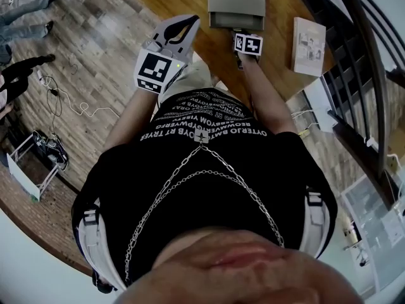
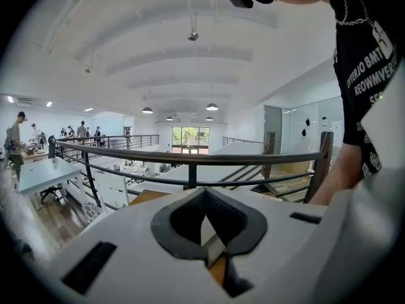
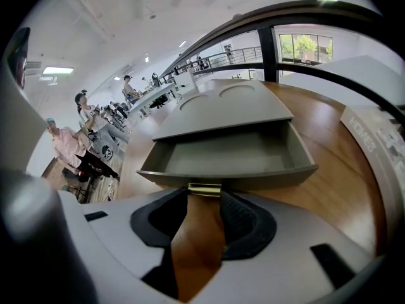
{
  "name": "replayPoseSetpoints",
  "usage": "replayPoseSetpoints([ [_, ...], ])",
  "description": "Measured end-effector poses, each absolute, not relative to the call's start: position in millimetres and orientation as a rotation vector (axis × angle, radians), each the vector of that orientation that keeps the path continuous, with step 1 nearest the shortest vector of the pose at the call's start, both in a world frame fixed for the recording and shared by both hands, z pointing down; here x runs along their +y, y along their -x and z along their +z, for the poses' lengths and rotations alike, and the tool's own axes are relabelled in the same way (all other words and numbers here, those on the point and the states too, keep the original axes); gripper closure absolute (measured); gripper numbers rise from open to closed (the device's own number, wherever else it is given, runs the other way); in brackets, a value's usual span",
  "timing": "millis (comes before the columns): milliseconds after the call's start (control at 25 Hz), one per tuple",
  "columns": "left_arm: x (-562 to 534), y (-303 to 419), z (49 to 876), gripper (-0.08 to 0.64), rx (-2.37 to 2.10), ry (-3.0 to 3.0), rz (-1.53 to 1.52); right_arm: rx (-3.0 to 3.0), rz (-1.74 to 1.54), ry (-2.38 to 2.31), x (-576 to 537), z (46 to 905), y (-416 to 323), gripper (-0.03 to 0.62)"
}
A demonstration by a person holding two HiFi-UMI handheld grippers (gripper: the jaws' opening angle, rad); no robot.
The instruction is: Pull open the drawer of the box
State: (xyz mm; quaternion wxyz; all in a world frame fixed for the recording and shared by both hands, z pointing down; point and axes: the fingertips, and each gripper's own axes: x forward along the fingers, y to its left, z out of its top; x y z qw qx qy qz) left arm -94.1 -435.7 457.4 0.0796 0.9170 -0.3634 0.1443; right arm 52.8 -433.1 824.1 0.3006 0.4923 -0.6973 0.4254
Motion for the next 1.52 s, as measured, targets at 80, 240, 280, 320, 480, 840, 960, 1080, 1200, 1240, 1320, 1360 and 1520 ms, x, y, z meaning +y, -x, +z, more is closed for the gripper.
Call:
replayPoseSetpoints([
  [80,-432.2,92.3,455.2,0.555,-1.088,-2.747,0.434,-1.851,1.129,-1.303,-428.3,823.4,-53.1,0.434],
  [240,-426.1,88.8,451.1,0.555,-1.090,-2.754,0.435,-1.855,1.130,-1.295,-419.3,822.1,-53.7,0.433],
  [280,-425.0,88.0,450.5,0.555,-1.090,-2.755,0.435,-1.856,1.131,-1.292,-417.4,822.3,-53.7,0.434],
  [320,-423.8,87.4,449.9,0.555,-1.090,-2.755,0.434,-1.856,1.130,-1.289,-415.5,822.5,-53.5,0.433],
  [480,-416.1,88.0,450.9,0.555,-1.085,-2.740,0.443,-1.855,1.130,-1.282,-406.9,822.4,-52.4,0.433],
  [840,-403.2,83.8,451.4,0.555,-1.097,-2.750,0.438,-1.852,1.127,-1.270,-393.1,823.5,-56.1,0.433],
  [960,-401.8,82.3,444.5,0.555,-1.110,-2.750,0.430,-1.852,1.129,-1.264,-388.4,823.6,-55.6,0.433],
  [1080,-397.0,82.6,442.5,0.555,-1.115,-2.753,0.435,-1.852,1.126,-1.257,-380.4,822.4,-55.2,0.433],
  [1200,-391.0,81.3,443.6,0.555,-1.110,-2.756,0.447,-1.855,1.124,-1.241,-371.9,821.9,-55.1,0.434],
  [1240,-390.2,80.7,443.1,0.555,-1.111,-2.758,0.443,-1.856,1.124,-1.235,-369.5,822.1,-54.9,0.434],
  [1320,-390.2,78.5,439.7,0.555,-1.117,-2.766,0.429,-1.857,1.122,-1.226,-365.8,822.8,-54.7,0.434],
  [1360,-390.2,77.2,437.9,0.555,-1.118,-2.769,0.426,-1.857,1.122,-1.223,-364.5,823.0,-55.0,0.434],
  [1520,-387.6,71.3,430.4,0.555,-1.118,-2.775,0.409,-1.859,1.121,-1.199,-358.7,823.2,-57.2,0.433],
])
